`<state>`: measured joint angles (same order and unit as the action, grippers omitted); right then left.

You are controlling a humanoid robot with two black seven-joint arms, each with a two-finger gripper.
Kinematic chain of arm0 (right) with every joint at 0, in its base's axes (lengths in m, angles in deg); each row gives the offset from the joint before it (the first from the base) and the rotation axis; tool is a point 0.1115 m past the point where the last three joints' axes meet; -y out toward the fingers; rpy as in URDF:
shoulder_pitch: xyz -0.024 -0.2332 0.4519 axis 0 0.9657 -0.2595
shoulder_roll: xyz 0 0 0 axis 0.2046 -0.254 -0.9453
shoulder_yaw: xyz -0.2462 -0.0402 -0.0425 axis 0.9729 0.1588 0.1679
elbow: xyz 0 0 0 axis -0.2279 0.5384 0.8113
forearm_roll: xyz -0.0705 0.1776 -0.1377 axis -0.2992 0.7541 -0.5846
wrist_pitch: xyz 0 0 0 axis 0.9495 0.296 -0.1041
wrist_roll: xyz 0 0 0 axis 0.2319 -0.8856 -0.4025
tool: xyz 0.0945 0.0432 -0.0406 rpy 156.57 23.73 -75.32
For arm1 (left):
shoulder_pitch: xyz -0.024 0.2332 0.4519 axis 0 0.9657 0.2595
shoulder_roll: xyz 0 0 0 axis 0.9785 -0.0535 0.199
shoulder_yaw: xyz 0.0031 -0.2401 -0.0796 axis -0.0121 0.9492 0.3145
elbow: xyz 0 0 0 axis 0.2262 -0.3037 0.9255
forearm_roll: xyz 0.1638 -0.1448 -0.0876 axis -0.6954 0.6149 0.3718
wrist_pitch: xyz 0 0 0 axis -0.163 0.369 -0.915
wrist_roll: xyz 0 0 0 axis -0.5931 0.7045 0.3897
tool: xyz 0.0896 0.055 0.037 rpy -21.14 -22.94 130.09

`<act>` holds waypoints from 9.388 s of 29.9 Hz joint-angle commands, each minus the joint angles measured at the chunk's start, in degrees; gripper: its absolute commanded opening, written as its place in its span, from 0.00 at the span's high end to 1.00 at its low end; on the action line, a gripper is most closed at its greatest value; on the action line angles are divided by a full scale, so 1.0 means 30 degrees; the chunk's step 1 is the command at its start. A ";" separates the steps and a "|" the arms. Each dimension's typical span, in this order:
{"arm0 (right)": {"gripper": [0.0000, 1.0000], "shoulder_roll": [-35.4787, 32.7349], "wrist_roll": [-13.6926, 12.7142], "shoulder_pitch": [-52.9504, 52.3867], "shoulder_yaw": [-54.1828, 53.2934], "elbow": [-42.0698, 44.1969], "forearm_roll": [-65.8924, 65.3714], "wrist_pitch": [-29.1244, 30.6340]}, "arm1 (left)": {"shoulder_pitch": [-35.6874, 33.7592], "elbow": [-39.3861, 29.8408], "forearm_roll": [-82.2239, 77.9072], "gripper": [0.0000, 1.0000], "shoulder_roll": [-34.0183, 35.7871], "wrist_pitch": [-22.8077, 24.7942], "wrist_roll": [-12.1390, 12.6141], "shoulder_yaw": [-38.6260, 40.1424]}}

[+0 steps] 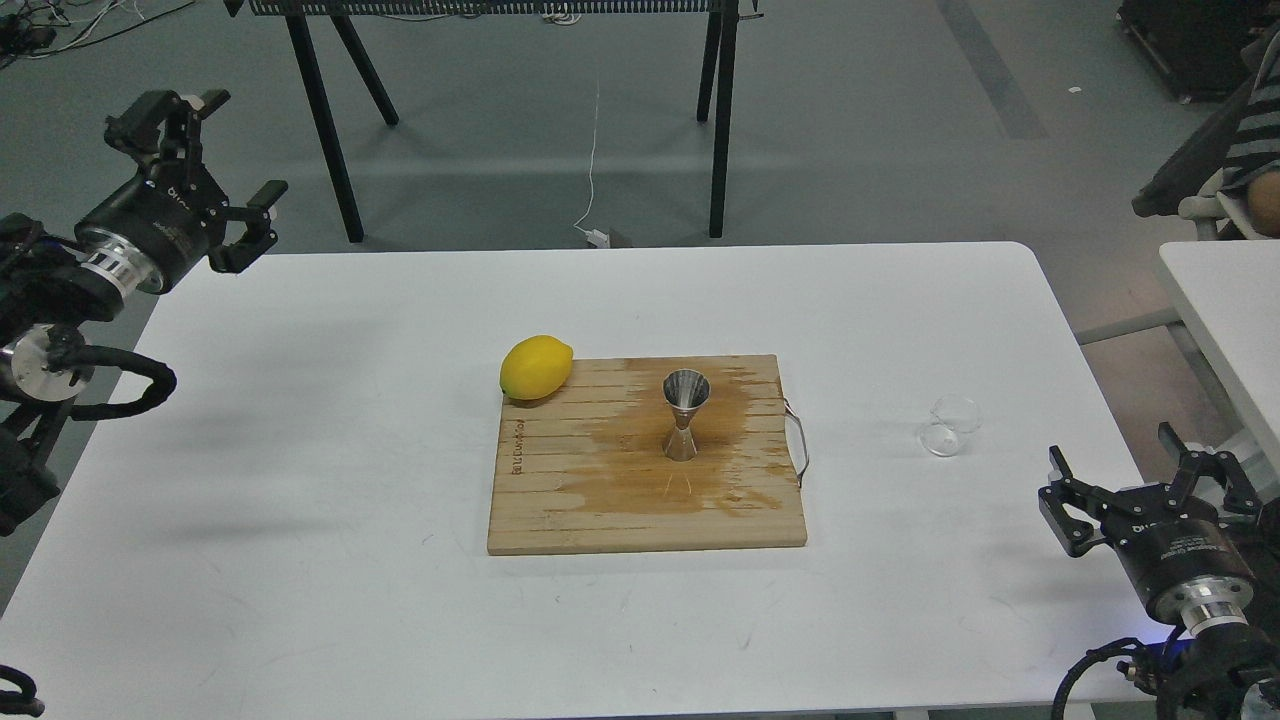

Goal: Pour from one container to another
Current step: 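Lower the right gripper toward the clear glass measuring cup, then grasp the glass measuring cup with the right gripper and lift it, then carry the measuring cup over the jigger with the right gripper, then tilt the measuring cup to pour dark liquid into the jigger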

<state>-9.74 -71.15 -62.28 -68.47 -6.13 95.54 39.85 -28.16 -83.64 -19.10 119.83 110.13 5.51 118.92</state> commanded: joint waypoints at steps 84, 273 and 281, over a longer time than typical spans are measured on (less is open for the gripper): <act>0.84 0.3793 0.0520 -0.8528 0.4231 0.4779 -0.0279 -0.5375 | -0.0156 -0.0312 0.0029 0.01 0.1212 0.0002 -0.0056 0.0089; 0.80 -0.1714 0.0081 -2.4844 2.9016 0.1782 -1.4752 -0.8631 | -0.0214 -0.1044 0.0175 0.01 0.2824 0.0002 -0.0086 0.0441; 0.79 -0.1861 0.0403 -2.4844 2.9075 0.1782 -1.5572 -0.8660 | -0.0214 -0.1044 0.0175 0.01 0.2853 0.0002 -0.0086 0.0470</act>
<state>-15.09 -70.36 -136.89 18.67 -0.78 49.90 13.94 -28.80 -86.77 -18.57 128.34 110.14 5.25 120.30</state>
